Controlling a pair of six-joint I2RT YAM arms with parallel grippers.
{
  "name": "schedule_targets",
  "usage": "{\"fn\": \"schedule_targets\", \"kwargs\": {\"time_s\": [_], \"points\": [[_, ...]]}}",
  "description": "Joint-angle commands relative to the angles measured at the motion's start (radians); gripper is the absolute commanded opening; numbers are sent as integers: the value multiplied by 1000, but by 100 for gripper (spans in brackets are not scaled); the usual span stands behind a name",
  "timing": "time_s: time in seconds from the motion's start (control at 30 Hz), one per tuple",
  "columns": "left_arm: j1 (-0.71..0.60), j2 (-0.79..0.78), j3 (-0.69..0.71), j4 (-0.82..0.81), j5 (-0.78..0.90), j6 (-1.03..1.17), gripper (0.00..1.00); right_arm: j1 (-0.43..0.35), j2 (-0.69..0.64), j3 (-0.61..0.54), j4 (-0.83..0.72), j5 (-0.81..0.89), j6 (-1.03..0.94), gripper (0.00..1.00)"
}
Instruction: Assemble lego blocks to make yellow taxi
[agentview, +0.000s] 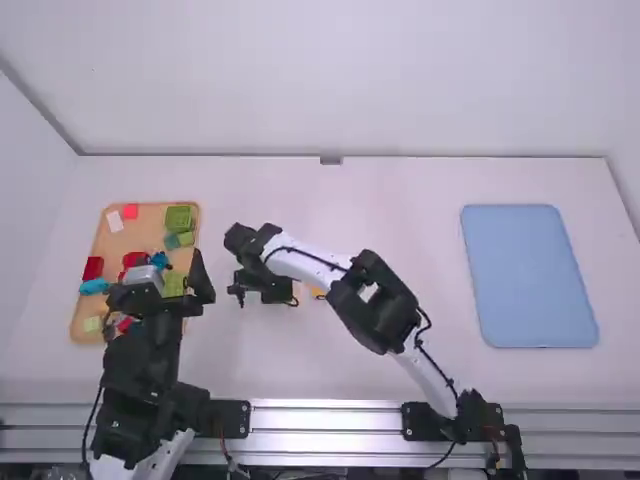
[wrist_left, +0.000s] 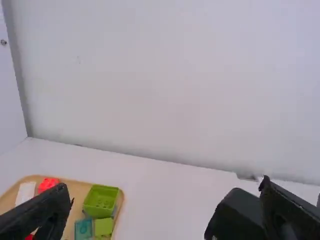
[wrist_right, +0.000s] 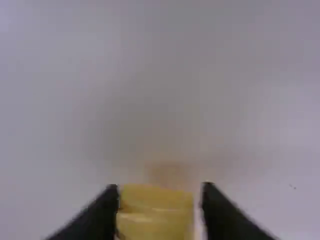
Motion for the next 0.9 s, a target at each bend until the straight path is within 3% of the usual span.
{"fn": "schedule_targets", "kwargs": {"time_s": [0.0,0.17,0.37,0.57,0.7,0.87], "points": [[4,-7,-5,4,-11,-3,99,-8,15,36,0,16,14,99],[4,-7,-5,0,-10,-2,99,-15,9,80,-11,15,79,98],[4,-7,-5,-42,24,-2,99,-78,-43,252,-170,-47,93,98],[4,28,-5,-45,146,9,99,-174,-198,233,-113,-151,180,98],[4,100,-3,-38,315,111,99,-224,-413,5,68,-148,223,98],[3,271,40,-40,508,204,99,-264,-753,-463,451,-60,340,98]]}}
